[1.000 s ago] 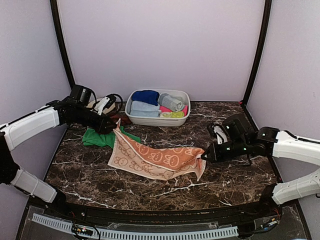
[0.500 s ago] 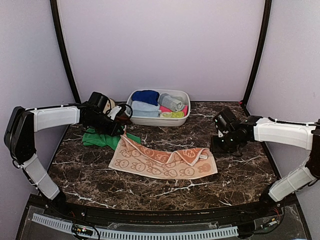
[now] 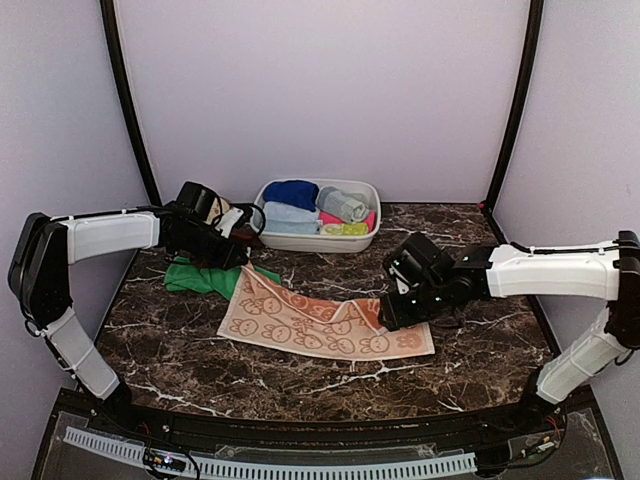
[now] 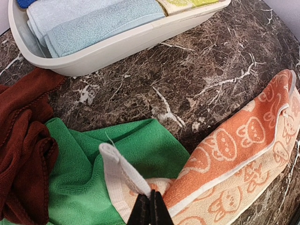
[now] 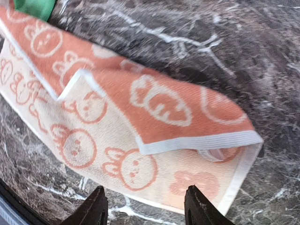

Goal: Roll the towels
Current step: Smooth out the towel at the center of the board, then fold the towel at the center of the board.

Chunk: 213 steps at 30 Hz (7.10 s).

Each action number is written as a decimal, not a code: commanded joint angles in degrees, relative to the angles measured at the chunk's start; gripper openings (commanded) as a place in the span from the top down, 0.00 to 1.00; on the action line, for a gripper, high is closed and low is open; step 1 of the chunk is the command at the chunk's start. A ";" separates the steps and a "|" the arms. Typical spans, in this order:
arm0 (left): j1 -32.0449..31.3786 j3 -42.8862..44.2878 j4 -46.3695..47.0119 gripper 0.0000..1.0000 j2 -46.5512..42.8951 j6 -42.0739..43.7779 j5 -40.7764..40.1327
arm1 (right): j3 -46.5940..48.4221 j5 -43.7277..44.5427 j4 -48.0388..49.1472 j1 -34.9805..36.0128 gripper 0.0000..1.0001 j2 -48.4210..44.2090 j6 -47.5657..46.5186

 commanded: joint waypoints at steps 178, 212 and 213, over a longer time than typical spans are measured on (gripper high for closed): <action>0.78 28.04 -12.12 0.62 26.54 66.01 1.15 | 4.44 3.92 -8.57 -13.38 1.00 0.28 -13.83; -5.51 3.37 -7.21 1.00 6.17 57.56 -6.86 | 3.63 6.09 -14.34 -15.72 1.00 -0.31 -11.93; -5.72 2.75 -7.37 1.00 5.69 57.04 -7.09 | 2.67 5.56 -14.64 -15.23 1.00 -0.69 -11.57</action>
